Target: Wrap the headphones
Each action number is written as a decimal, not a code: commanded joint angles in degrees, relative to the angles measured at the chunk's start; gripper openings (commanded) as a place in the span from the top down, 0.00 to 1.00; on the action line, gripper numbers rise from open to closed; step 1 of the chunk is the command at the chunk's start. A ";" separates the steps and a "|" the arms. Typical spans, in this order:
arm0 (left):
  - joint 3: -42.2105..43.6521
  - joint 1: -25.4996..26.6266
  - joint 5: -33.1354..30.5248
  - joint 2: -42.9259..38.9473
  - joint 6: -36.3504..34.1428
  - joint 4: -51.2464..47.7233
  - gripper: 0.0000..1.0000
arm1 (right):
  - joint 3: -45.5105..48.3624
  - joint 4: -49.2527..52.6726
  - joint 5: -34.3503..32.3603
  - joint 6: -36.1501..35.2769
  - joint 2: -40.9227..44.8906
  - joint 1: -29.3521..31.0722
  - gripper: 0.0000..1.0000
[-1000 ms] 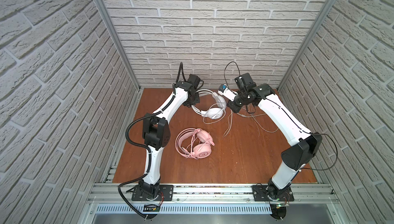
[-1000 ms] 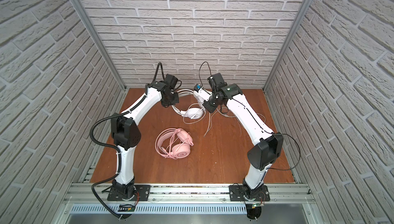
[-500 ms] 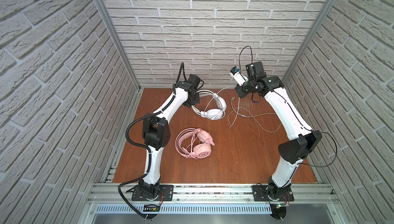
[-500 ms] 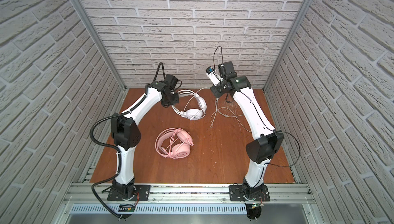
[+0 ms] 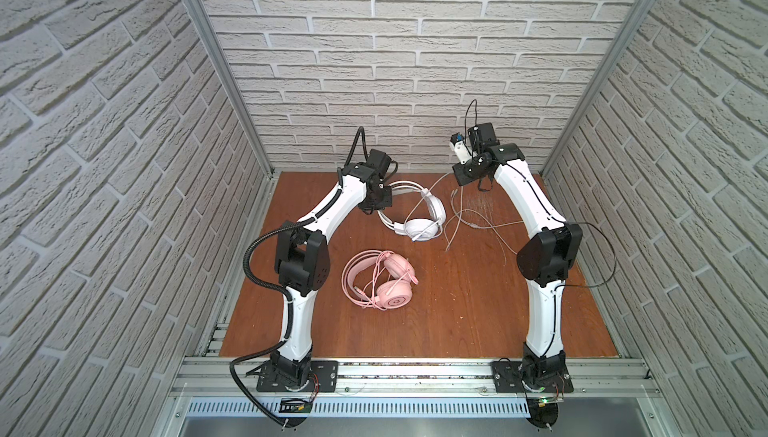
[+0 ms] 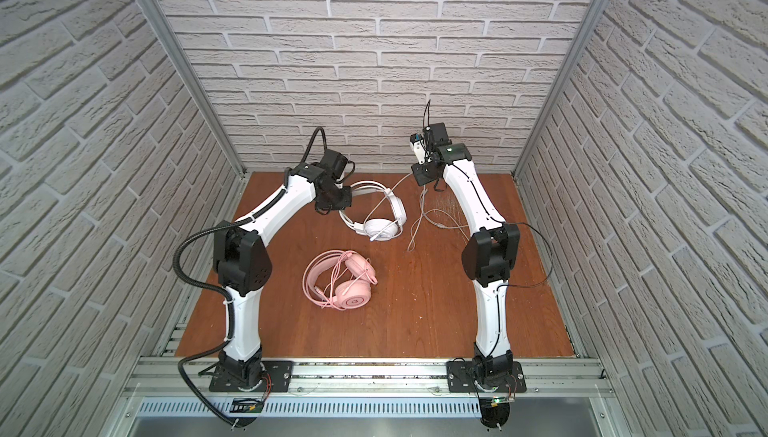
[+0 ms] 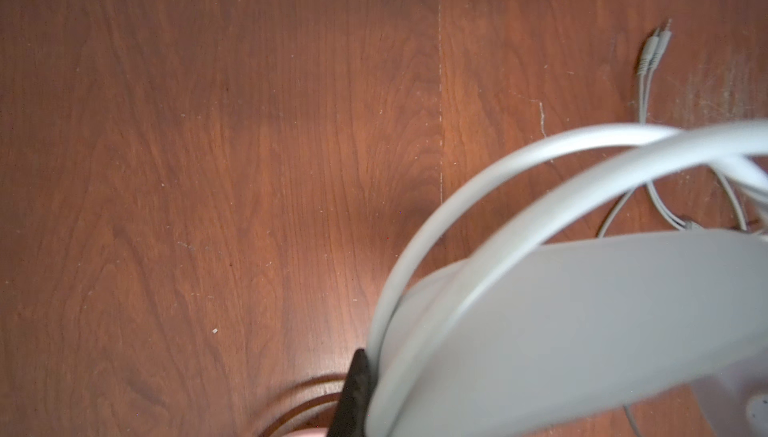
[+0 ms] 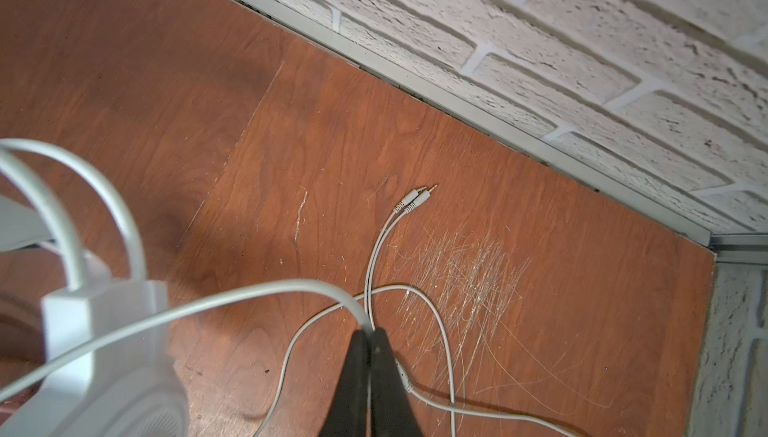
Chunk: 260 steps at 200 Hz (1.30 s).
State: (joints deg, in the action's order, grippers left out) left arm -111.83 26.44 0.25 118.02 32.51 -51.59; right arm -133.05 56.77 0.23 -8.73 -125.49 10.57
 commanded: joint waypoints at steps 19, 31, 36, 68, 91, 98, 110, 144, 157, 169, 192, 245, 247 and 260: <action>1.35 0.53 4.69 -5.07 -1.22 5.10 1.00 | -5.11 -1.12 0.76 4.56 -3.23 -0.79 0.94; 1.27 0.53 4.98 -5.39 -1.40 5.01 1.00 | -5.11 -1.44 0.86 5.98 -4.21 -1.31 0.95; 1.35 0.48 5.02 -5.58 -1.40 4.98 1.00 | -5.04 -1.49 0.91 6.53 -4.53 -1.59 0.95; 1.84 0.55 6.25 -6.97 -0.99 5.64 1.00 | -5.02 -0.31 3.63 7.46 -7.27 -2.04 0.95; 1.84 0.48 8.30 -7.58 -0.36 6.97 1.00 | -3.33 0.45 7.31 6.41 -8.45 -1.97 0.95; 1.75 0.48 8.74 -7.69 -0.21 7.16 1.00 | -2.18 -0.01 8.30 6.38 -8.46 -1.99 0.95; 1.56 0.51 9.39 -7.84 0.00 7.45 1.00 | 0.11 -1.34 10.19 7.03 -8.06 -1.96 0.95; 3.20 0.40 10.72 -9.33 0.59 8.91 1.00 | 8.84 -7.88 14.82 10.23 -4.68 -1.95 0.95; 3.63 0.20 11.61 -9.62 0.96 9.36 1.00 | 12.25 -10.11 15.90 11.04 -3.23 -2.00 0.95; 3.73 -0.13 12.46 -9.56 1.52 9.70 1.00 | 14.92 -11.52 15.99 11.69 -2.10 -2.00 0.95; 4.44 -0.53 13.47 -10.06 2.57 10.91 1.00 | 18.94 -13.09 16.70 12.84 -1.01 -2.03 0.95; 5.73 -1.54 15.28 -10.61 4.32 12.77 1.00 | 26.98 -19.73 19.08 16.50 2.82 -2.04 0.95; 5.72 -1.62 15.23 -10.61 4.45 12.80 1.00 | 27.15 -19.98 19.08 16.63 3.00 -2.06 0.94; 6.06 -1.78 15.39 -10.51 4.73 12.75 1.00 | 28.35 -21.21 19.47 17.49 3.95 -2.13 0.94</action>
State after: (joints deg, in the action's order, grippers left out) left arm -105.95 25.30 9.87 112.66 35.22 -44.95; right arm -107.09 40.38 19.84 5.96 -124.57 9.15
